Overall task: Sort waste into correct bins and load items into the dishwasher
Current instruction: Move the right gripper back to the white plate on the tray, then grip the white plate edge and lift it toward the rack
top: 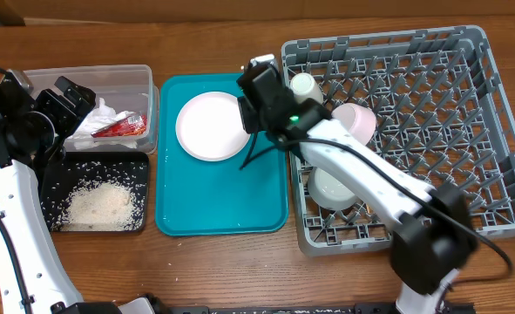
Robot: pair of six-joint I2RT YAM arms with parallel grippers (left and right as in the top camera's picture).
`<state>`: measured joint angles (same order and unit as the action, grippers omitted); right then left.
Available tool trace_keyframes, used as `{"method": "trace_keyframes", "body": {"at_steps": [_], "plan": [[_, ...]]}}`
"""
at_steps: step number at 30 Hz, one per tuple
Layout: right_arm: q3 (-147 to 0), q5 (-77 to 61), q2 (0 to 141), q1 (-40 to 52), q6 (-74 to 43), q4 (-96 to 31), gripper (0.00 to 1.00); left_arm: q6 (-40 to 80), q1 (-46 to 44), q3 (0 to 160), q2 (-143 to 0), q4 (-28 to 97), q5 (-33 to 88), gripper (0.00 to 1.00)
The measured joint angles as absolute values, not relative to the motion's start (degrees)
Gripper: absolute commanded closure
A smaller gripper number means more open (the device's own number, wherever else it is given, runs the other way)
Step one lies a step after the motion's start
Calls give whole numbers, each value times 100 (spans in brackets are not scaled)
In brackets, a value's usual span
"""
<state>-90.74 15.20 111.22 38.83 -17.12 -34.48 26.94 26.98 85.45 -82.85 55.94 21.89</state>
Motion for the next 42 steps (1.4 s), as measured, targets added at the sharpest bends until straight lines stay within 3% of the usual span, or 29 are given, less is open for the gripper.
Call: {"method": "trace_keyframes", "body": {"at_steps": [9,13,22,24,35,42], "plan": [[-9074,1413,12346,3865,-1800,-2655,44,2694,2698,8545,-8285,5594,2189,0],[-9074,1339,12589,3865,-1824,-2615,52,2694,2698,8545,-8285,5592,2189,0],[-9074,672,12739,3865,-1918,-2738,83,2694,2698,8545,-8285,5594,2189,0],[-9074,622,12739,3865,-1964,-2766,96,2694,2698,8545,-8285,5594,2189,0],[-9443,508,12547,3806,-1977,-3186,96,2694,2698,8545,-8285,5594,2189,0],[-9944,1208,10857,3439,-1393,-4410,96,2694,2698,8545,-8285,5588,2189,0]]}}
